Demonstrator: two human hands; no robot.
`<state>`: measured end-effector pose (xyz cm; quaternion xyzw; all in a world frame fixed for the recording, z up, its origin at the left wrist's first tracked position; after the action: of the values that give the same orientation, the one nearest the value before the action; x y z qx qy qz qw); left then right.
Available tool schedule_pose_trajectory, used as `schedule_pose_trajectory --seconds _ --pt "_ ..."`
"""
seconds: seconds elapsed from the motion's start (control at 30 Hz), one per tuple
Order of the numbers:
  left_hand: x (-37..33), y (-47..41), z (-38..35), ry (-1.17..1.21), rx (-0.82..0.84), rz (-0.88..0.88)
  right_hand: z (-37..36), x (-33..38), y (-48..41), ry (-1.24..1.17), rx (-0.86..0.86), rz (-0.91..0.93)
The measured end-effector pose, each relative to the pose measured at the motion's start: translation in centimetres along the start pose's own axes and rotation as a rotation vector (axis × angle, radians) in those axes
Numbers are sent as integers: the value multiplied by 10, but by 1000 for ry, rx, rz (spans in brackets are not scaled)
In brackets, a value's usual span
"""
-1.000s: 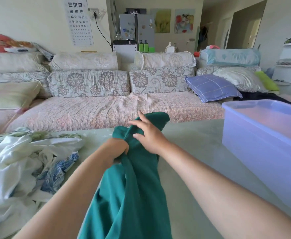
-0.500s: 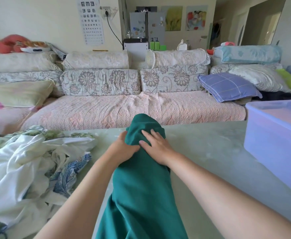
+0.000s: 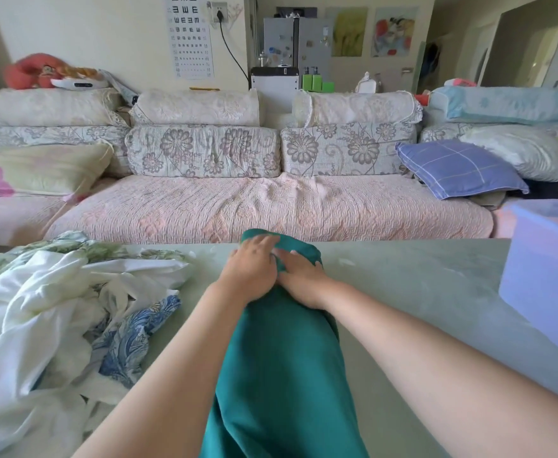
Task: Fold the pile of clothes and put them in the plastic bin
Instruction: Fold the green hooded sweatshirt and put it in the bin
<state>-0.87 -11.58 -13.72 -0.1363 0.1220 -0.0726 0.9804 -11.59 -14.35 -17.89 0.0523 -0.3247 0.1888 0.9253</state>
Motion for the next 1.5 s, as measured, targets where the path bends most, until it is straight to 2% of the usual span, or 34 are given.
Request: schedule_pose_trajectory --seconds 0.07,0.13,0.3,0.37,0.43,0.5,0.57,0.6,0.67,0.77,1.0,1.17,1.27,1.4,1.5 --pt "15 0 -43 -25 190 39 6 -17 -7 -7 -60 -75" --pt "34 3 -71 -57 375 100 5 -38 -11 43 -4 -160" --pt "46 2 -73 -47 473 125 0 -62 -20 1 81 -258" --pt "46 2 -73 -54 446 131 2 -62 -18 -18 115 -282" --pt "48 4 -74 -45 415 144 7 -59 -17 73 139 -288" --pt "53 5 -76 4 399 163 17 -46 -16 252 43 -214" --pt "61 7 -78 50 405 183 20 -29 -15 226 -70 -90" --pt "65 8 -79 70 410 205 15 -26 -14 141 -56 -53" --pt "72 12 -79 106 431 247 -5 -30 -8 36 88 -65" --pt "72 15 -79 77 442 256 -13 -40 -6 51 149 -119" --pt "70 22 -66 -120 386 316 -10 -13 6 454 58 -148" --pt "54 40 -39 -355 241 288 -6 -5 60 213 122 -175" --pt "37 55 -14 -452 209 189 4 11 104 191 100 -85" --pt "-3 86 17 -333 12 60 3 22 154 170 135 -51" --pt "-26 122 31 -278 -61 61 -4 25 182 175 144 -85"
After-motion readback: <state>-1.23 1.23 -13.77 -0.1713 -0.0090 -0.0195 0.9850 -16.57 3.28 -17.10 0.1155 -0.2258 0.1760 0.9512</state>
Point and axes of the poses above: each hand's wrist, its own y-axis away from the middle knuckle, its own z-axis out of the back of the hand, x = y × z, the point moved 6 cm from there along -y, towards the middle knuckle, and after that the axes turned 10 degrees about -y, right-handed, at the moved point
